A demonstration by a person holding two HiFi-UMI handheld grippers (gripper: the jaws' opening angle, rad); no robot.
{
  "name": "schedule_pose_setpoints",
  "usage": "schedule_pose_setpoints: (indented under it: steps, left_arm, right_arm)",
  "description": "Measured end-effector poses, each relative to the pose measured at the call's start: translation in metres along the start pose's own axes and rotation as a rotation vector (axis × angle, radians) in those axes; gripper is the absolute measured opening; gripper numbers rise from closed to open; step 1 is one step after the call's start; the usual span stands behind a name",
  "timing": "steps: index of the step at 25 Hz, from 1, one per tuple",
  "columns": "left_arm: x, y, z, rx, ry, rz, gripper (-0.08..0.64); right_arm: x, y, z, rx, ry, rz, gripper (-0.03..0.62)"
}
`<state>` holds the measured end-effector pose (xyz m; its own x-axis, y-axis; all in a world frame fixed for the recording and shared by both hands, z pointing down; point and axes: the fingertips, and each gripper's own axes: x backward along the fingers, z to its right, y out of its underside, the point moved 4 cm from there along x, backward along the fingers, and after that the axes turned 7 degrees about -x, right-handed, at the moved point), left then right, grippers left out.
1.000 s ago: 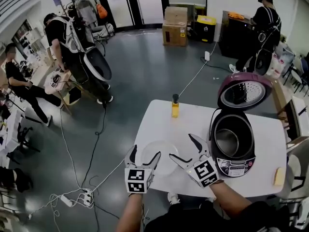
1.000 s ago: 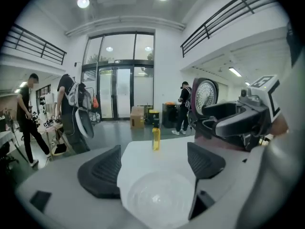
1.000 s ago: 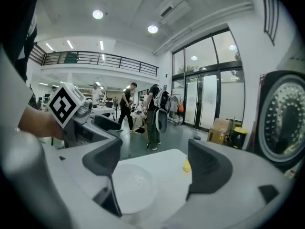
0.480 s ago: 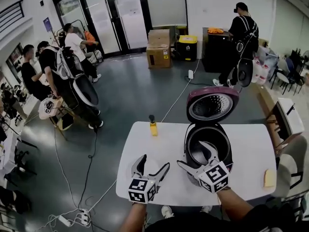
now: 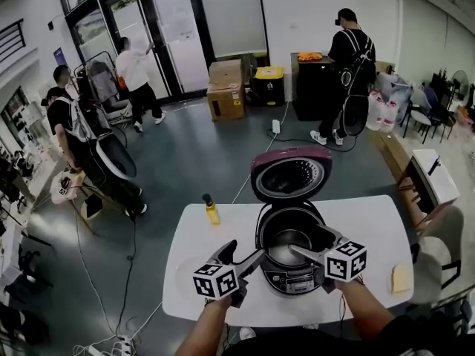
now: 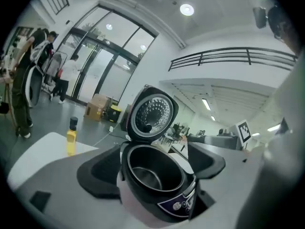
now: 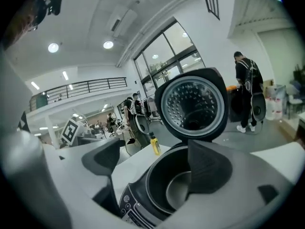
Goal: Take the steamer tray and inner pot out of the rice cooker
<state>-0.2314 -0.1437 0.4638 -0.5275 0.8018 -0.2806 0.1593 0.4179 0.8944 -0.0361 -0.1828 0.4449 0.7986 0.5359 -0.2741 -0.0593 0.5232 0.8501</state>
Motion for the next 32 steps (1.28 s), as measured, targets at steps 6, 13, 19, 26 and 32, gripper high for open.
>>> schedule_pose_setpoints:
  steps: [6,13,19,26,32]
  left_arm:
    - [-0.026,0.015,-0.008,0.301,0.121,-0.052,0.44]
    - [-0.046,0.029,-0.024,0.661,0.234,-0.032,0.446]
    - [-0.054,0.05,-0.034,0.755,0.216,-0.088,0.445]
    - [-0.069,0.058,-0.025,0.805,0.243,-0.123,0.445]
    - [-0.08,0.068,-0.019,0.867,0.262,-0.126,0.442]
  right_arm:
    - [0.008,0.009,0.056,-0.309,-0.062,-0.073,0.43]
    - [0.008,0.02,0.1,-0.63,-0.139,-0.127,0.43]
    - [0.009,0.037,0.127,-0.838,-0.152,-0.149,0.428]
    - [0.022,0.046,0.151,-0.929,-0.112,-0.153,0.428]
    - [0.02,0.065,0.158,-1.007,-0.129,-0.186,0.428]
